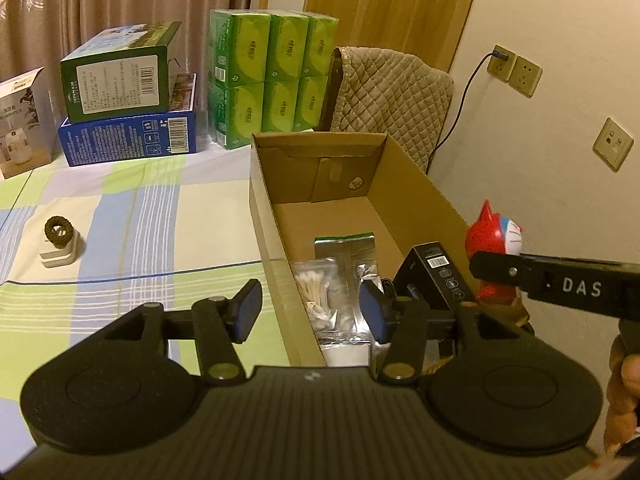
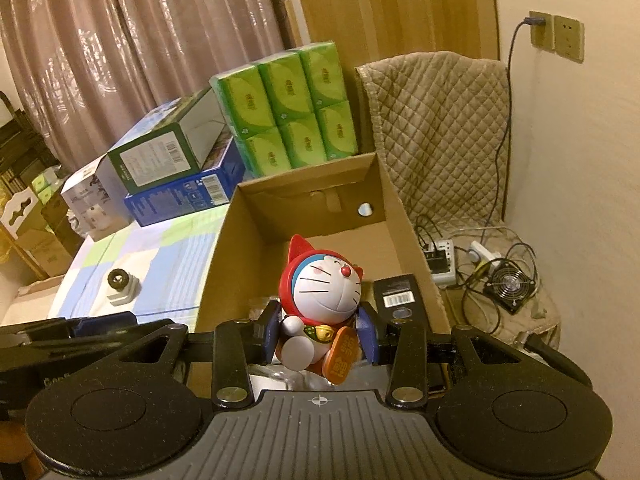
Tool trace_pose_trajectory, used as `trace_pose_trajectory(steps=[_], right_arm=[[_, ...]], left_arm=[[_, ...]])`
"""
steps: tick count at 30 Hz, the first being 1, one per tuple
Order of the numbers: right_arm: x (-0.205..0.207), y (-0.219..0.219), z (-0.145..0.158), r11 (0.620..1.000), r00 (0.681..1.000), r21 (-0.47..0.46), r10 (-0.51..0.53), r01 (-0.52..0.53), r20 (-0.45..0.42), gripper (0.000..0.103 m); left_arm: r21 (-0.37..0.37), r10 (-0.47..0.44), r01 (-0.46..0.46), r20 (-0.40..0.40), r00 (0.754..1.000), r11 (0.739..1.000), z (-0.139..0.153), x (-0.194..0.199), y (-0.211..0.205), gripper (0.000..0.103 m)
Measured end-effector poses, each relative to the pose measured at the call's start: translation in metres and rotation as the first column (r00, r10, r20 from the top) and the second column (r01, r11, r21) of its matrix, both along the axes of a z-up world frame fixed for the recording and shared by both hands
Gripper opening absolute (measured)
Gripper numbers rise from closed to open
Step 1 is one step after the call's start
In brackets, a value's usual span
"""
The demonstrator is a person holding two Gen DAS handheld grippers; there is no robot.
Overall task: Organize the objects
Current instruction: 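Lower the figurine into the box and open the right gripper while the left releases the bag, then withdraw both grippers from the box back over the table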
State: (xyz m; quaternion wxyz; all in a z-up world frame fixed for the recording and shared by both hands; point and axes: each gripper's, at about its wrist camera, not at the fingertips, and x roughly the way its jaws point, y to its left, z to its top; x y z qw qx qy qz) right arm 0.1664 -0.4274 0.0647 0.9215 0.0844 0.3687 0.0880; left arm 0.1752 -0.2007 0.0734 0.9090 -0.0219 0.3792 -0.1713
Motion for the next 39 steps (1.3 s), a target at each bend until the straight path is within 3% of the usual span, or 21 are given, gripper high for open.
trace_pose_trajectory(steps=[4, 6, 7, 8, 23, 34, 39], right_arm=[[0.011, 0.005, -0.004, 0.999, 1.000, 0.035, 0.022, -0.022, -0.011, 0.039], [0.016, 0.005, -0.006, 0.998, 1.000, 0.059, 0.021, -0.020, -0.011, 0.051], [0.016, 0.005, -0.005, 0.998, 1.000, 0.061, 0.006, -0.006, 0.001, 0.064], [0.017, 0.004, -0.003, 0.998, 1.000, 0.063, -0.010, 0.009, 0.012, 0.067], [-0.014, 0.002, 0.015, 0.994, 0.998, 0.100, -0.042, 0.038, 0.040, 0.067], [-0.041, 0.047, 0.035, 0.995, 0.997, 0.092, 0.034, -0.039, 0.063, 0.070], [-0.049, 0.079, 0.039, 0.992, 0.993, 0.081, 0.089, -0.095, 0.073, 0.071]], left_arm=[[0.000, 0.003, -0.003, -0.002, 1.000, 1.000, 0.000, -0.001, 0.000, 0.051], [-0.002, 0.006, -0.006, -0.002, 1.000, 1.000, 0.000, -0.002, 0.002, 0.052], [-0.002, 0.007, -0.007, -0.001, 1.000, 1.000, 0.001, -0.002, 0.003, 0.052], [-0.005, 0.007, -0.007, 0.001, 1.000, 1.000, 0.001, -0.003, 0.004, 0.055], [-0.013, 0.063, -0.063, 0.018, 0.998, 0.998, 0.009, -0.024, 0.034, 0.075], [-0.019, 0.137, -0.136, 0.061, 0.989, 0.991, 0.027, -0.052, 0.081, 0.087], [-0.016, 0.186, -0.186, 0.097, 0.978, 0.982, 0.036, -0.065, 0.111, 0.100]])
